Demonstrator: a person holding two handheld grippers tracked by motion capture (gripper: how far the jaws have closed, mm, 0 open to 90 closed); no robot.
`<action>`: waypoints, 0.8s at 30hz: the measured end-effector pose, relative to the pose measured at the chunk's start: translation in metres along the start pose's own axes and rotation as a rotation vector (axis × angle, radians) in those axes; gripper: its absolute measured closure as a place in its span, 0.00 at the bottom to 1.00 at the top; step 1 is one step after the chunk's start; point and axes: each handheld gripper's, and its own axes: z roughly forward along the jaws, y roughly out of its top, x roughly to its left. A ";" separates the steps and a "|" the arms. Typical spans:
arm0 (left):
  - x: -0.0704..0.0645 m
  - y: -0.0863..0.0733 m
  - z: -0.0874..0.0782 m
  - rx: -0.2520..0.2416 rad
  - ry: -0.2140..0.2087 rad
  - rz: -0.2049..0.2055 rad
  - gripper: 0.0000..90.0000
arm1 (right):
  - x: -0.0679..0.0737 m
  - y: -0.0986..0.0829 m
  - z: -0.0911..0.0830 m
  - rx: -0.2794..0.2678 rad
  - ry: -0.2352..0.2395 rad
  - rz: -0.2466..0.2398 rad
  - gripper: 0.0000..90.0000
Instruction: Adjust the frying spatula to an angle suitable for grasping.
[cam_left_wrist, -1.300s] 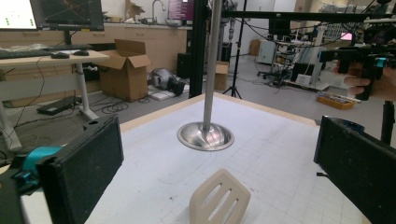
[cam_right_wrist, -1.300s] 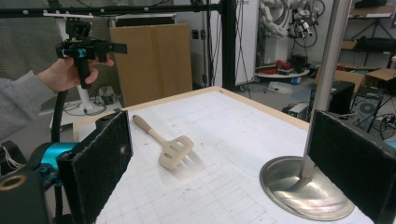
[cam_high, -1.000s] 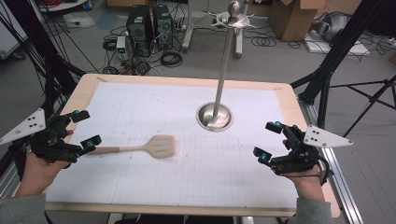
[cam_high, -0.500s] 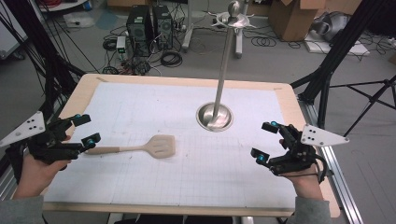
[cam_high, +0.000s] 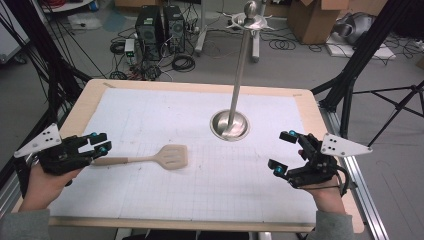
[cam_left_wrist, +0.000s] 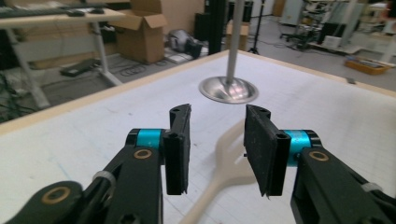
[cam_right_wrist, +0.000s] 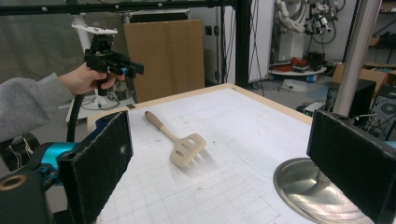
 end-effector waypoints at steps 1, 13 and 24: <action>0.002 -0.005 0.002 0.026 -0.006 -0.004 0.76 | -0.001 0.000 0.000 0.013 -0.001 -0.002 0.06; 0.013 -0.033 0.006 0.092 -0.061 -0.026 0.99 | -0.001 -0.003 0.002 0.029 0.011 0.000 0.06; 0.018 -0.045 0.013 0.130 -0.098 0.000 0.99 | -0.001 -0.005 -0.002 0.034 0.000 0.004 0.06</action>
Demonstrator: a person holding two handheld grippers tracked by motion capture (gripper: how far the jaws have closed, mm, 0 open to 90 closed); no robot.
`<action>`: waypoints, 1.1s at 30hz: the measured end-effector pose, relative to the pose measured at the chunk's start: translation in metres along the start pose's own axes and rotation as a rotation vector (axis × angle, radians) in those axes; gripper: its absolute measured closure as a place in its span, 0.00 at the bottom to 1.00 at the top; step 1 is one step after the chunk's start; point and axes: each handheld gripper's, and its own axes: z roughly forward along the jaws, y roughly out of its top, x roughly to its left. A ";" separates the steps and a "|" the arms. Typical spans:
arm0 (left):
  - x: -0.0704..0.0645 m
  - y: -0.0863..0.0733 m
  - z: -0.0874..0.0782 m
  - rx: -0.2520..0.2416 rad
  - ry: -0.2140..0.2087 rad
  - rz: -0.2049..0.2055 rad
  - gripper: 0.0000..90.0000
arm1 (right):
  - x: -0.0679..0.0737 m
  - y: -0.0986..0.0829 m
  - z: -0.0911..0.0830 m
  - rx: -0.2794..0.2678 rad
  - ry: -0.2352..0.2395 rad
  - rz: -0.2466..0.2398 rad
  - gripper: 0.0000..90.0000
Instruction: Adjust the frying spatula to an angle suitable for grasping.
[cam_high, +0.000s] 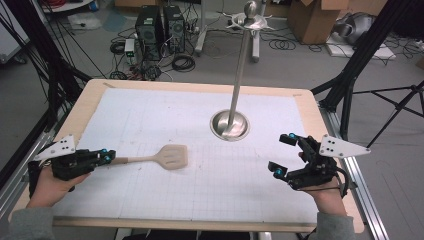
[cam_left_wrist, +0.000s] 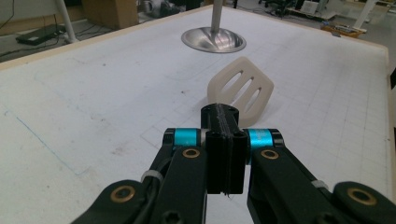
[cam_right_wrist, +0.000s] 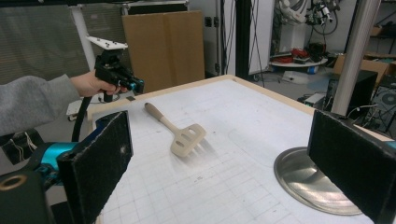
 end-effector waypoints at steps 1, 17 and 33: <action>0.000 -0.001 0.001 0.005 -0.001 -0.006 0.99 | 0.000 0.000 0.000 0.000 -0.002 -0.003 0.06; 0.005 -0.021 0.024 0.090 -0.022 -0.027 0.99 | 0.001 -0.003 -0.008 0.009 -0.032 -0.003 0.06; 0.011 -0.036 0.035 0.198 0.001 -0.031 0.99 | 0.001 -0.006 -0.010 0.013 -0.038 -0.004 0.06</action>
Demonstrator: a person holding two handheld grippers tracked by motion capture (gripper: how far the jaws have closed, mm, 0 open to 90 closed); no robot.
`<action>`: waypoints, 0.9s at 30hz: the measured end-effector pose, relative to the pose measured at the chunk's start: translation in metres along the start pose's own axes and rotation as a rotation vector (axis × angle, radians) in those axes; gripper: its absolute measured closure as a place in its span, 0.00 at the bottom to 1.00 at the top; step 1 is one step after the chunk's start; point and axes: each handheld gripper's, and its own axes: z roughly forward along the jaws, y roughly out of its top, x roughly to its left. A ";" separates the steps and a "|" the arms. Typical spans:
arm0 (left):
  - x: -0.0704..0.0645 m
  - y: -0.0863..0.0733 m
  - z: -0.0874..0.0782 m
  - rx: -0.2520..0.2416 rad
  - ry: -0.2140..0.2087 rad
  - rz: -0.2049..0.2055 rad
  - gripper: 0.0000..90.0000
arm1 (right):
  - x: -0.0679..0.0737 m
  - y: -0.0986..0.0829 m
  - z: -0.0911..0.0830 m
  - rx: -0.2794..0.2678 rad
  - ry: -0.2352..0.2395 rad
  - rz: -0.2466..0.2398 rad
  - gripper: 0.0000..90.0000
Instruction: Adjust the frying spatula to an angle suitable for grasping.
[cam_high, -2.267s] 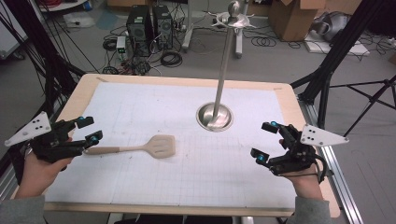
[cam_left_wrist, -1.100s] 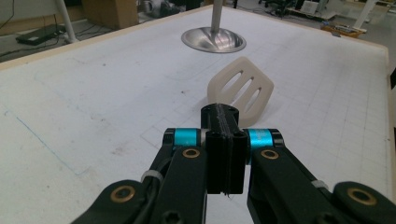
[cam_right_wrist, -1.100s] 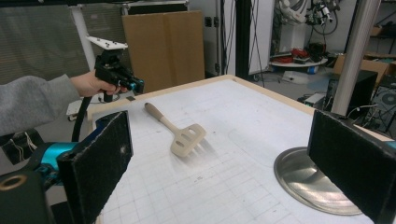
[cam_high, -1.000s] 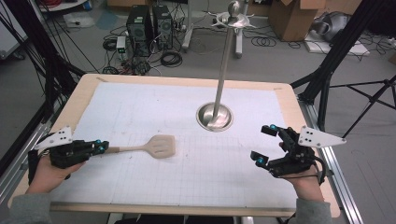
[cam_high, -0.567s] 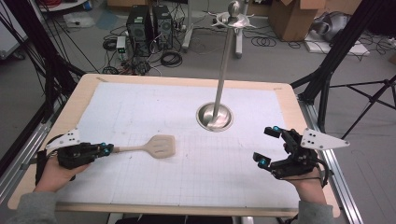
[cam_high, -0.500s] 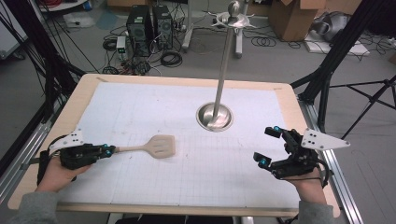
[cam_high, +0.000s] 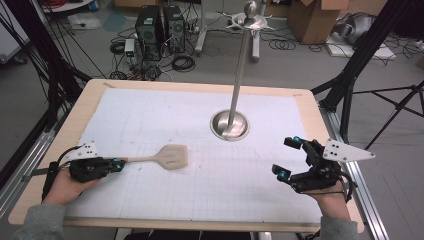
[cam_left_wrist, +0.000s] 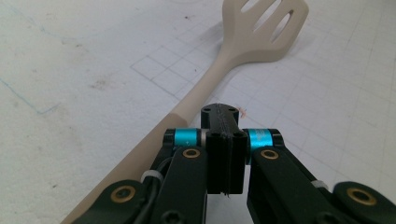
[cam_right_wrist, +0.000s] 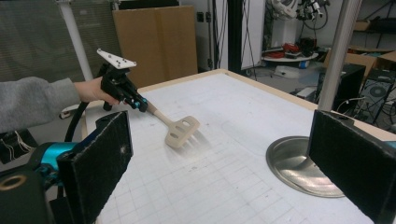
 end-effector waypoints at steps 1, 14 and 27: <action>0.001 0.000 0.001 0.004 0.005 -0.006 0.99 | 0.000 0.000 0.000 0.006 0.002 0.009 0.06; 0.003 0.000 0.005 0.046 0.057 -0.007 0.99 | 0.001 -0.002 -0.001 0.009 -0.001 0.014 0.06; 0.006 0.004 0.010 0.078 0.113 0.069 0.99 | -0.001 -0.002 0.000 0.009 -0.005 0.010 0.06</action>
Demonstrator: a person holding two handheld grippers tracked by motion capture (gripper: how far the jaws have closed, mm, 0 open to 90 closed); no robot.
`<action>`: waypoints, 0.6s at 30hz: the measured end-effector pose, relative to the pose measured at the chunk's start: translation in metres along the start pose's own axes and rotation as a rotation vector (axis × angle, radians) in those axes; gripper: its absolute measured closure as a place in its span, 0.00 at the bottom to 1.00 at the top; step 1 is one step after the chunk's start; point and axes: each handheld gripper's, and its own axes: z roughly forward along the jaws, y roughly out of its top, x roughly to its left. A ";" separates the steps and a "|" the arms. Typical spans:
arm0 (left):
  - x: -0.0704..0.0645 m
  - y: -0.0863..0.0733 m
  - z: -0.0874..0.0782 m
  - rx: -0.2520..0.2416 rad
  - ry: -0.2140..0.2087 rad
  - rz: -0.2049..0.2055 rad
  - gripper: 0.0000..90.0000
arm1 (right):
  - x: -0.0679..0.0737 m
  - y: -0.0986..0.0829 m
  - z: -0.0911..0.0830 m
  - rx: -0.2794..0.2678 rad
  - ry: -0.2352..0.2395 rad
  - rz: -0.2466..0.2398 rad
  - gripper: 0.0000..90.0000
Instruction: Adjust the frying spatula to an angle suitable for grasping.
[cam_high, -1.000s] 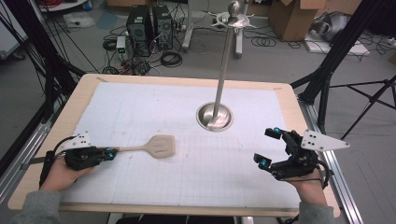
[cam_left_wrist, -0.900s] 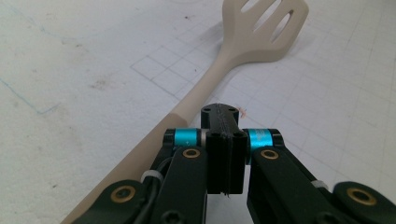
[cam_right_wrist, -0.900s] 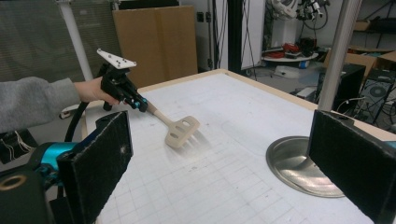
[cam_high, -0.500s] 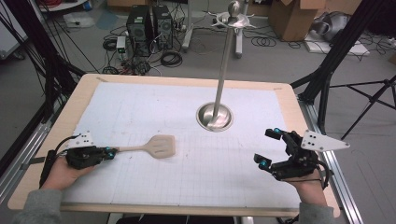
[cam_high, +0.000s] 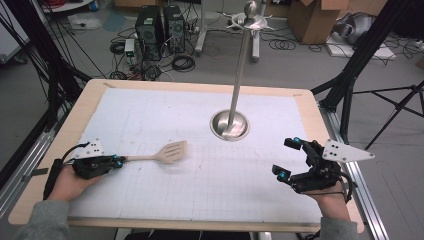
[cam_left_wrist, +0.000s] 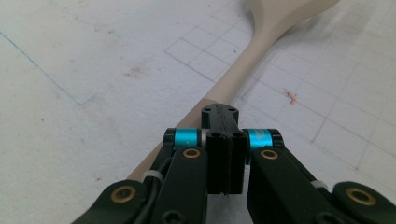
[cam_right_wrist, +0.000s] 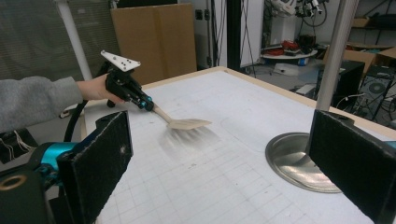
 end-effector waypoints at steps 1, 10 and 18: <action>0.000 0.000 0.000 0.000 -0.002 -0.001 0.99 | 0.000 0.000 0.000 0.002 0.000 0.010 0.06; 0.005 0.003 0.005 0.004 0.050 0.031 0.99 | 0.000 -0.003 0.002 0.014 0.001 0.005 0.06; 0.014 0.007 0.010 0.013 0.071 -0.008 0.99 | 0.003 -0.005 -0.006 0.018 -0.026 0.010 0.06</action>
